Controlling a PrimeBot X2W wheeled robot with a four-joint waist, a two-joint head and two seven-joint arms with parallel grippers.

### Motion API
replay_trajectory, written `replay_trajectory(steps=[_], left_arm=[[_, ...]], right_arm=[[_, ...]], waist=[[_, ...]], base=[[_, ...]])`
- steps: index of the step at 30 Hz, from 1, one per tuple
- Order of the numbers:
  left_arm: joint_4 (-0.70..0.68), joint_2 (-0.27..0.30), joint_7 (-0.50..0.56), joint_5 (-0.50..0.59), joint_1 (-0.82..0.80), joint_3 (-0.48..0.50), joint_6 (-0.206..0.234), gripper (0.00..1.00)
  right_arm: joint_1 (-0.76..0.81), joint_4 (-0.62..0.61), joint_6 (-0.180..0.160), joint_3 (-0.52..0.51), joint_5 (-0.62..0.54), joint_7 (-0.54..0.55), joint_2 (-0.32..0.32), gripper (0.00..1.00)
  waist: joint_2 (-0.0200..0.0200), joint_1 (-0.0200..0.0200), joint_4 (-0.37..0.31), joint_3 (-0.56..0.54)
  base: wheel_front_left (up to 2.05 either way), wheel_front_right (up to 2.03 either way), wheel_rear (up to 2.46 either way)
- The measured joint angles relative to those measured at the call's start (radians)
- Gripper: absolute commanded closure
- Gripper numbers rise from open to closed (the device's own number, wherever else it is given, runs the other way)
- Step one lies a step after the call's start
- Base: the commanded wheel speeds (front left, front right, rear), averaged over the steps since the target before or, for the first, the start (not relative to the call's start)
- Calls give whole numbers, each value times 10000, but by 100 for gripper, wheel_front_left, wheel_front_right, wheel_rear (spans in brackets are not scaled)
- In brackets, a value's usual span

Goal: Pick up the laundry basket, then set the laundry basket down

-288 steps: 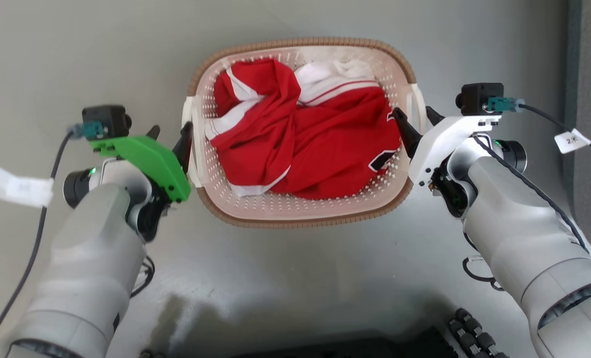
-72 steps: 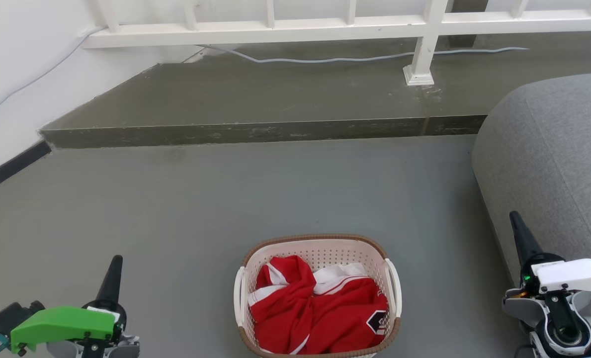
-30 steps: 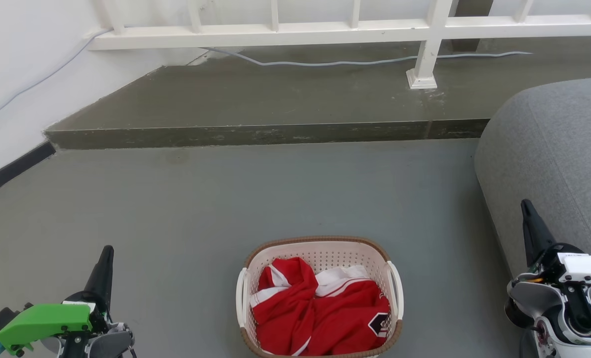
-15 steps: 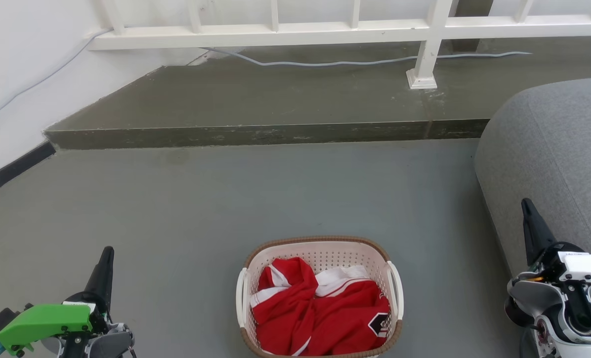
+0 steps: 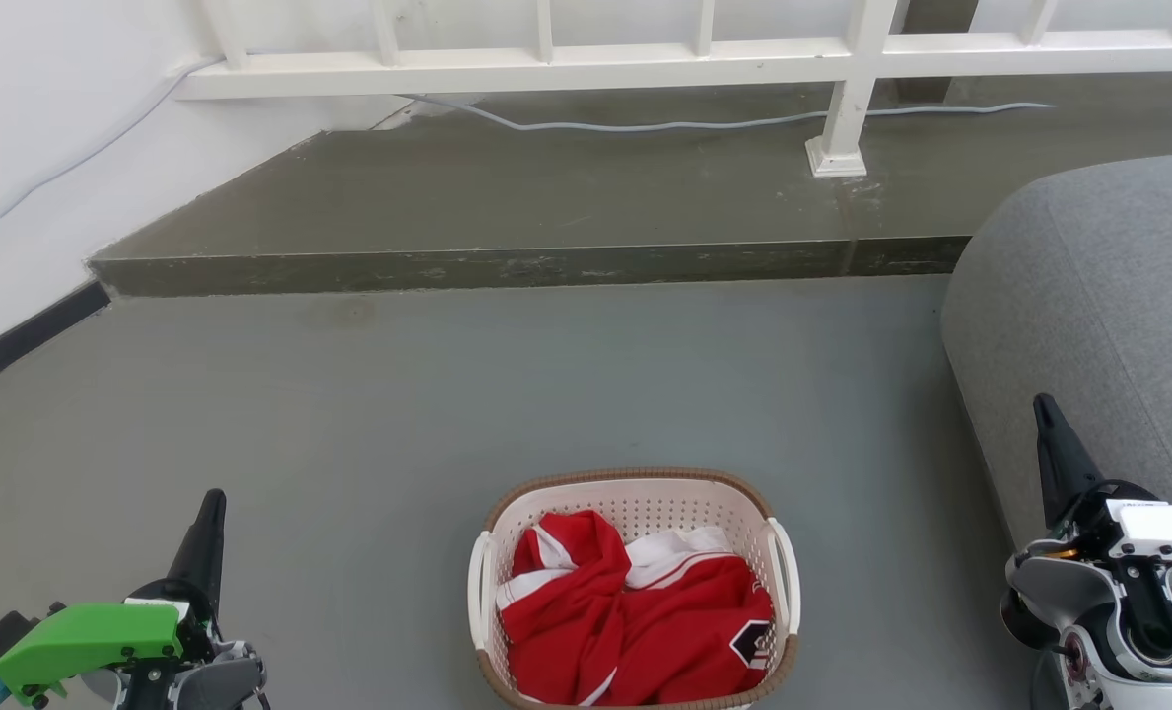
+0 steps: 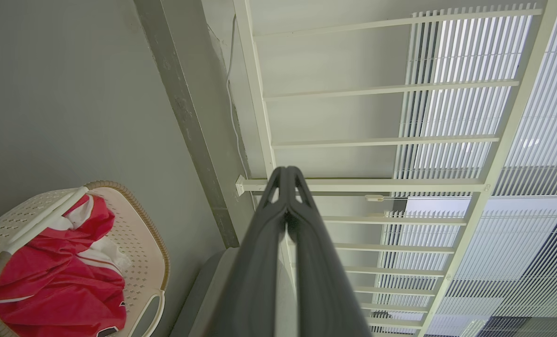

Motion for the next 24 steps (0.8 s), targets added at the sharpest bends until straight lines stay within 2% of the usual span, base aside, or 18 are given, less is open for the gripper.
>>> replay_trajectory(steps=[24], left_arm=[[15, -6, 2, 0, -14, 19, -4, 100]], right_arm=[[-6, 48, 8, -25, 0, 10, 6, 100]], waist=[[0, 0, 0, -2]], base=[[0, 0, 0]])
